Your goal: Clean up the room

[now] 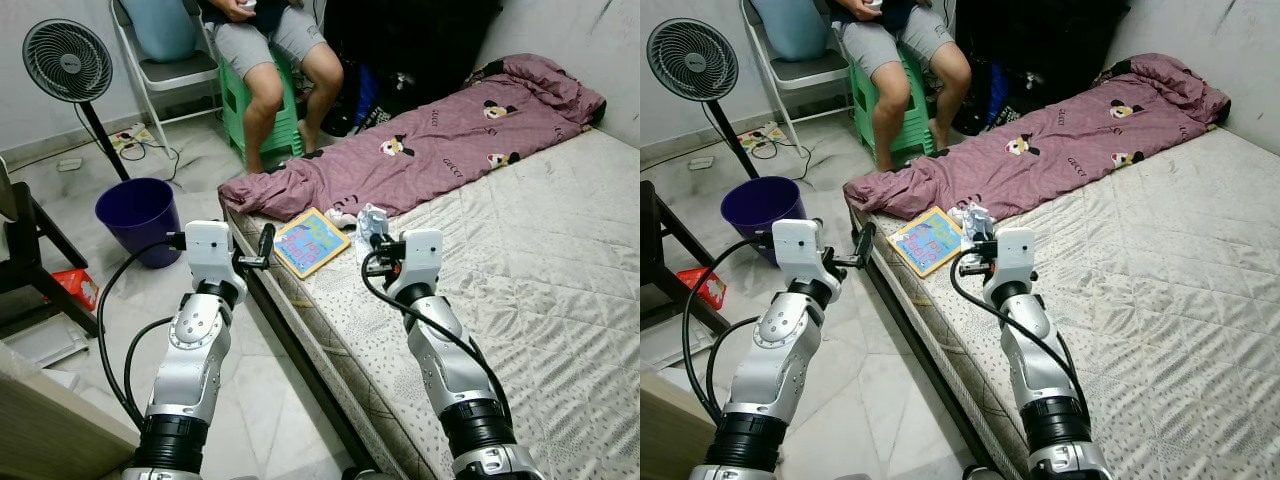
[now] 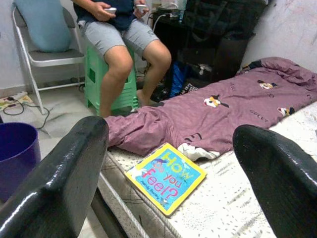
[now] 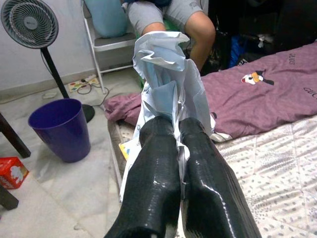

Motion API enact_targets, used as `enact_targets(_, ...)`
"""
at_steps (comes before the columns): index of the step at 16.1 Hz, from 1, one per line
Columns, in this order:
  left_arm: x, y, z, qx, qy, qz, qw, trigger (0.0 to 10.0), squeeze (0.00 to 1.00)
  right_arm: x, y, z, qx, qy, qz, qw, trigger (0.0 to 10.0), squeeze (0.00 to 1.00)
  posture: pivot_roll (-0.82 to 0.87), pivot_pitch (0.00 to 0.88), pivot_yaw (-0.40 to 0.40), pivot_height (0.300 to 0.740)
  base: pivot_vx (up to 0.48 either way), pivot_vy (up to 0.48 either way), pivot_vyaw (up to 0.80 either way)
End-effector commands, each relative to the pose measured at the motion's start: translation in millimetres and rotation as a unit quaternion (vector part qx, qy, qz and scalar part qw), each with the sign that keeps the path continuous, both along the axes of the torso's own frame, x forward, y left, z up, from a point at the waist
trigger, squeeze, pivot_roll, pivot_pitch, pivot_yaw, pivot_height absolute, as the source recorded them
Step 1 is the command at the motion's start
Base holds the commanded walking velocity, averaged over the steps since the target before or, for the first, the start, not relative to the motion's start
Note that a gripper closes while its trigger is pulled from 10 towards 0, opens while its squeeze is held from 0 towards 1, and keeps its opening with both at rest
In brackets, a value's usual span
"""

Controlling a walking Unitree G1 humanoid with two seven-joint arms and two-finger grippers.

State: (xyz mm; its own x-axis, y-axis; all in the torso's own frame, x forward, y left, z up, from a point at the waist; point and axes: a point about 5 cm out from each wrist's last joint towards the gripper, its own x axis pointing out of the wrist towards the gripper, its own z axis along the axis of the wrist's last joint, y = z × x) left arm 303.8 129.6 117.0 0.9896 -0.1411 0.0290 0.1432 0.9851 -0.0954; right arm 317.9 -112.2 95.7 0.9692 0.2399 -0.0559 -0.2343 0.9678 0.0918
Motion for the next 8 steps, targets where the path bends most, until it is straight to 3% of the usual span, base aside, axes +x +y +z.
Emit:
enact_targets(1,1.7,1.3,1.1,0.003,-0.002,0.001,1.0,10.0,0.0,2.7,-1.2,0.1,0.0,0.007,-0.002,1.0,10.0,0.0,0.07,0.0,0.032,0.74,0.0,0.0,-0.8)
enact_targets(6,2.4,0.8,1.5,0.005,-0.003,-0.001,1.0,10.0,0.0,3.3,-1.0,0.4,0.001,0.004,-0.002,1.0,10.0,0.0,0.07,0.0,0.034,0.74,0.0,0.0,-0.8)
enact_targets(8,2.9,0.0,1.8,0.006,-0.003,-0.003,1.0,10.0,0.0,2.8,-1.9,5.1,0.008,-0.016,-0.004,1.0,10.0,0.0,0.07,0.0,0.033,0.74,0.0,0.0,0.0)
